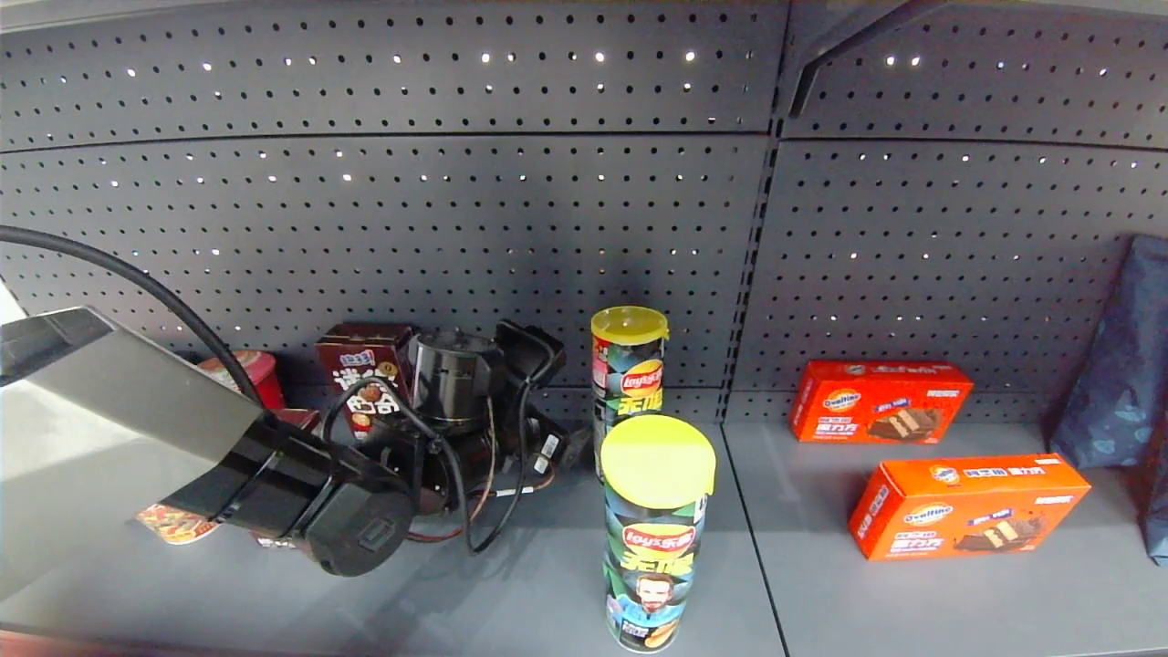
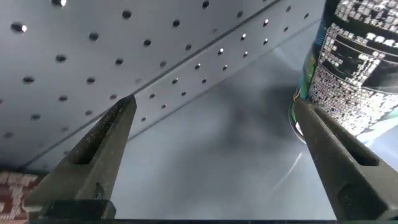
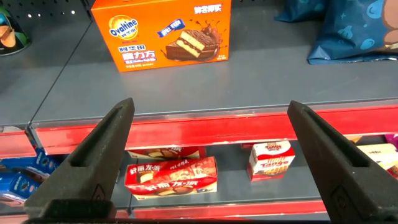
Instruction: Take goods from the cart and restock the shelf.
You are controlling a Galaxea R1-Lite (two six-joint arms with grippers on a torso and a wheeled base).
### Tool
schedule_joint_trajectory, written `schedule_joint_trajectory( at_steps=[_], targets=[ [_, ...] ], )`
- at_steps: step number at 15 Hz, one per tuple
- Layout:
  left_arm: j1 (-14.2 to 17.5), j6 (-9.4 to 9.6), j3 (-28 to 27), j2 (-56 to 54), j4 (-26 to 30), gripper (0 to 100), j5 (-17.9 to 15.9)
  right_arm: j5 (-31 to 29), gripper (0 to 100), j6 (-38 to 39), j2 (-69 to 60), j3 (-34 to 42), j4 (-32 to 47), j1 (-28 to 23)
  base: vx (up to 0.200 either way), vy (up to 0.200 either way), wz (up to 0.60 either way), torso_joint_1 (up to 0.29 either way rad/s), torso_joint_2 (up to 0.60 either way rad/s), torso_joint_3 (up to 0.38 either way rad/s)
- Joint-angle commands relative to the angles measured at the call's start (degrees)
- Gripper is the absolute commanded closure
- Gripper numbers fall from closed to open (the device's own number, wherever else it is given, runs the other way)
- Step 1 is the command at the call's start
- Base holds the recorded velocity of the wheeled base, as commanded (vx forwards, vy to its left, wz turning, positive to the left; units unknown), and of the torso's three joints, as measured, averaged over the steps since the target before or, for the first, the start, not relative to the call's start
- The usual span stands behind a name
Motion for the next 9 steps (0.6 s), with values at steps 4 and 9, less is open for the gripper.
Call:
schedule_joint_trajectory(
  at_steps=[4, 9],
  targets=[
    [-0.06, 0.10, -0.06, 0.67, -0.05, 0, 0.02, -0.01, 0, -0.07, 0.09, 0.00, 0.08, 0.03, 0.000, 0.000, 0.00, 0.000, 0.00, 0.000],
    [-0.15, 0.19, 1.70, -9.97, 0.74, 0, 1.95, 10.28, 0, -3.85, 4.84, -9.31, 0.87, 2.31, 0.000, 0.000, 0.00, 0.000, 0.00, 0.000]
  ],
)
